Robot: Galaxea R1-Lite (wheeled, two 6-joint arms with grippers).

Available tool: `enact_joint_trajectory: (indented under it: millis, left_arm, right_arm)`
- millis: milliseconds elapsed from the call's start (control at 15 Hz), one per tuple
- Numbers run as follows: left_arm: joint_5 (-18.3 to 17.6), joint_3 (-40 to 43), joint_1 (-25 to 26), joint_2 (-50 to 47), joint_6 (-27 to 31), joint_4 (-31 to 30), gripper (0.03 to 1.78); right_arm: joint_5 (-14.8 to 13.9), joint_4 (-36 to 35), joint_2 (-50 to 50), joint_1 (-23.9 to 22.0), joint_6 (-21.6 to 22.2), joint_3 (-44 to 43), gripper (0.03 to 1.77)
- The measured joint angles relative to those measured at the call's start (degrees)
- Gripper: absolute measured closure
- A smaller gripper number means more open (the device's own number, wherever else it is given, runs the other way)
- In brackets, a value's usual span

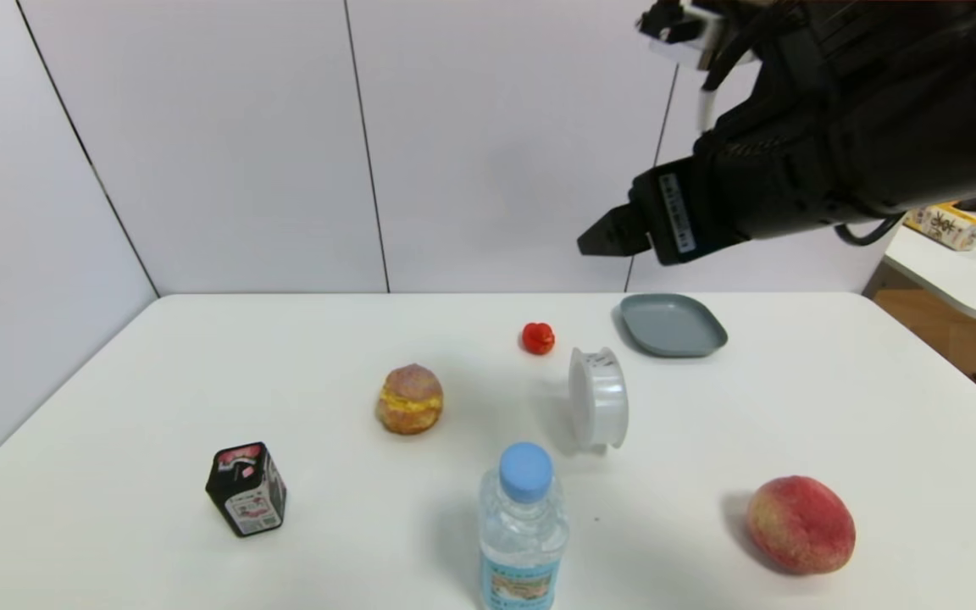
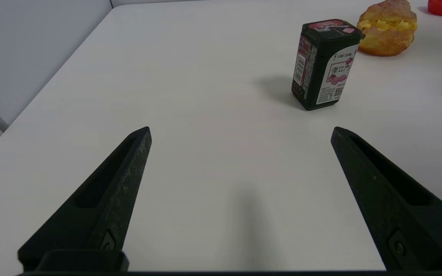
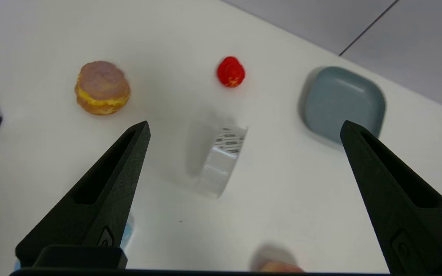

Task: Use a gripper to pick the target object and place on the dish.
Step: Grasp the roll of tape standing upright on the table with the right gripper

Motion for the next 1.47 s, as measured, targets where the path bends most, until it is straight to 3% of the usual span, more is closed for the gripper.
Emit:
enact_joint_trajectory:
  millis: [200,667,1067,1467]
  left_arm:
    - [0.00,0.00,0.00,0.00,0.02,0.00,0.12]
    - [0.02,0.00,0.00,0.00,0.00,0.00,0.12]
    - [0.02,0.00,0.00,0.00,0.00,0.00,0.12]
    - [0.02,0.00,0.00,0.00,0.00,0.00,0.12]
  right_arm:
    - [-1.00,5.71,3.50,1.73,6.95,-1.07,0.09]
    - [-2.96,7.05,7.23,2.01,11.25,-1.33,0.09]
    - [-2.57,11.72,10.56,1.24,21.86,-1.38,0.09]
    - [-2.24,11.96,13.70,0.46,27.71,-1.38,0.09]
